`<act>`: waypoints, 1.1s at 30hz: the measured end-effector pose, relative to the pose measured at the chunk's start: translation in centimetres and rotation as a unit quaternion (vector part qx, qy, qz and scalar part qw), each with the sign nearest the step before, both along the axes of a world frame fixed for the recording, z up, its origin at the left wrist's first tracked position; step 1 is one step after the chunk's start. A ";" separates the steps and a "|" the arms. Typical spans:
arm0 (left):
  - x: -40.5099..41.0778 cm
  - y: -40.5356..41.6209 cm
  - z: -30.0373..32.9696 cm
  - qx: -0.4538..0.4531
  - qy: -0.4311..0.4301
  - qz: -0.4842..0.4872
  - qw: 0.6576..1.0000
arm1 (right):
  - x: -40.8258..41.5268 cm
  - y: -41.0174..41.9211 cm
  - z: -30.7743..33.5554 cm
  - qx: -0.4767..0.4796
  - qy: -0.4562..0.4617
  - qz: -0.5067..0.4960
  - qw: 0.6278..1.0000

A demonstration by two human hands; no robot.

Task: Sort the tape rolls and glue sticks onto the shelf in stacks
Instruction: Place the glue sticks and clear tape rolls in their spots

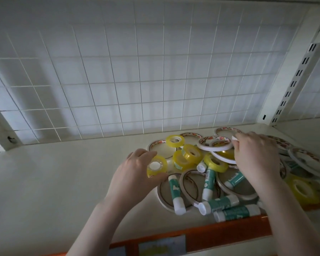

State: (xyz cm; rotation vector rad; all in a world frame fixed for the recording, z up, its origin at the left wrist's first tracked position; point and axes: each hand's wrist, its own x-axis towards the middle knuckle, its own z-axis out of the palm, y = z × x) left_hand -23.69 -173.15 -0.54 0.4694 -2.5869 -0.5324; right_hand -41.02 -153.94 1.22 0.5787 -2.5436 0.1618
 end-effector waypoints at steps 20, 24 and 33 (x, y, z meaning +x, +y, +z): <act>2.4 0.0 0.2 0.005 0.039 0.099 0.994 | 1.9 0.1 -0.3 -0.144 0.070 0.150 0.976; 5.2 -1.1 0.5 0.007 0.042 0.132 0.990 | 5.5 -1.8 -0.8 -0.165 0.072 0.242 0.953; 16.5 -6.4 1.5 0.012 0.072 0.198 0.977 | 16.5 -10.8 -1.1 -0.188 0.070 0.352 0.914</act>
